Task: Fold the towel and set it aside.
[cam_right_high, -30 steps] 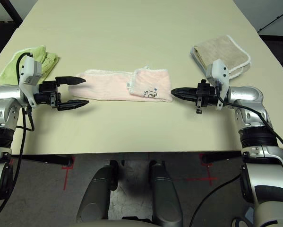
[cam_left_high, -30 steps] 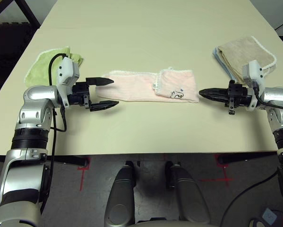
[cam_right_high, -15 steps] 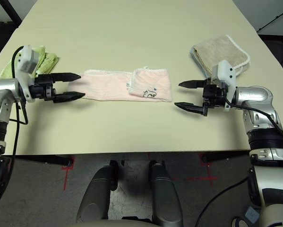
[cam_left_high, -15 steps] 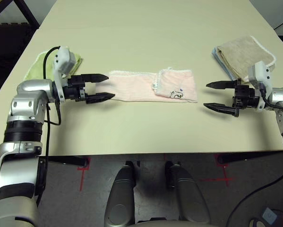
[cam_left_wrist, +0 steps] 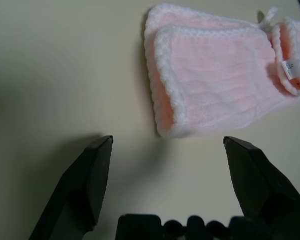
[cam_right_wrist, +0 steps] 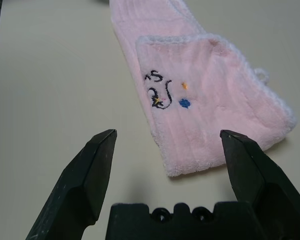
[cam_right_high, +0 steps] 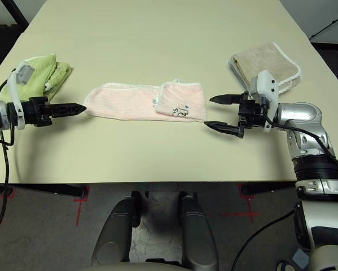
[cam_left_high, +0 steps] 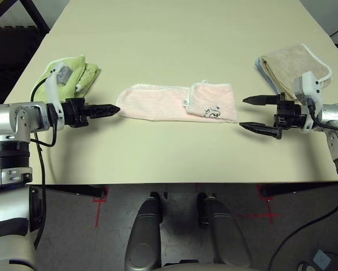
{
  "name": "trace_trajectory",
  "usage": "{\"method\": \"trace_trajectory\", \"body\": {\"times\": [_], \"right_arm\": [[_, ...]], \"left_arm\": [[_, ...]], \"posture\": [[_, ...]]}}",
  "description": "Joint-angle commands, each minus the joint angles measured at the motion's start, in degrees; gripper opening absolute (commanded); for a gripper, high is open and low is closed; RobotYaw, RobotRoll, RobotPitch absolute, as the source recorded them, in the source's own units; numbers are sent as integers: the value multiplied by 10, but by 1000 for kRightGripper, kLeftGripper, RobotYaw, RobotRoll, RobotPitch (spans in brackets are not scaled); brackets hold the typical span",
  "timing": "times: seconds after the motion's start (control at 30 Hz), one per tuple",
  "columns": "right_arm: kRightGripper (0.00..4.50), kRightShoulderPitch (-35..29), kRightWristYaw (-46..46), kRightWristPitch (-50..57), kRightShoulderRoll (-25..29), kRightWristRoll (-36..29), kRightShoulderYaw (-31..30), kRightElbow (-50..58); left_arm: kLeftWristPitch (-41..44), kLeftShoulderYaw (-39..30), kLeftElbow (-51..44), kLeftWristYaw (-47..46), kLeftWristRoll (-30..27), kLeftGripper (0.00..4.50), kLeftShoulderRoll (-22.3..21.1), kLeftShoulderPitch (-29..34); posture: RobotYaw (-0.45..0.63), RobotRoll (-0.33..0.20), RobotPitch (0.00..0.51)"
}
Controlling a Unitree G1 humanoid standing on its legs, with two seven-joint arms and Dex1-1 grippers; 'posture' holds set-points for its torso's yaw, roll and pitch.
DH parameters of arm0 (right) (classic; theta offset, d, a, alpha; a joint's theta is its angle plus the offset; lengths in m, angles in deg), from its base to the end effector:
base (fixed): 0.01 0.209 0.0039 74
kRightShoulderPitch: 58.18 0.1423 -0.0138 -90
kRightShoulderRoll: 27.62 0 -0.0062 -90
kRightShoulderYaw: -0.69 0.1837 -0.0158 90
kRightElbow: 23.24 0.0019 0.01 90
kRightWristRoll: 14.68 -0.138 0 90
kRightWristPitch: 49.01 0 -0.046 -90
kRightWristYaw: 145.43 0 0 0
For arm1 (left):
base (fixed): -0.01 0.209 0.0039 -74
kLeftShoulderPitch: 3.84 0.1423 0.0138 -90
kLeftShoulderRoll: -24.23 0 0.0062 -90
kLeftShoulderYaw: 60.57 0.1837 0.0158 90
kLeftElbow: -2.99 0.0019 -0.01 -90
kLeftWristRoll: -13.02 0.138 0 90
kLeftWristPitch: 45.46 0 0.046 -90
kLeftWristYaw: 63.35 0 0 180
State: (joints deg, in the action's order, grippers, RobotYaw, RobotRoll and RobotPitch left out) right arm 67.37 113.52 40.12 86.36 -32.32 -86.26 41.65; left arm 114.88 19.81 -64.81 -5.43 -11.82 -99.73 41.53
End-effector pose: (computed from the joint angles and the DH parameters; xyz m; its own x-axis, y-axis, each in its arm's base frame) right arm 0.2962 -0.2862 0.1843 0.4003 0.8915 -0.2120 -0.8860 0.3175 -0.3379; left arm 0.2755 0.3226 0.2227 0.6690 -0.5947 -0.4458 0.4399 0.8003 -0.4074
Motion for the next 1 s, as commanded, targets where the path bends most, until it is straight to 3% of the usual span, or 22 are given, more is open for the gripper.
{"method": "trace_trajectory", "body": {"times": [0.03, 0.17, 0.5, 0.93, 1.0], "right_arm": [[4467, -7, -1, 4, -1, -3, -3, 7], [4467, -8, -4, 5, 0, -3, -2, 11], [4467, -9, -9, 10, 1, -4, -1, 17], [4467, -12, -9, 9, 3, -3, -2, 22], [4500, -13, -10, 9, 3, -2, -2, 23]], "left_arm": [[39, 4, -14, 3, -27, 4500, -3, 7], [69, 2, 5, -12, -46, 4500, 24, -5], [28, 12, 63, -34, -39, 4500, 67, -42], [-11, 17, 134, -49, -32, 4500, 78, -68], [-12, 14, 139, -54, -32, 4115, 79, -69]], "posture": [[23, 0, 234], [16, 0, 234], [16, 0, 236], [12, 0, 236], [12, 0, 235]]}}
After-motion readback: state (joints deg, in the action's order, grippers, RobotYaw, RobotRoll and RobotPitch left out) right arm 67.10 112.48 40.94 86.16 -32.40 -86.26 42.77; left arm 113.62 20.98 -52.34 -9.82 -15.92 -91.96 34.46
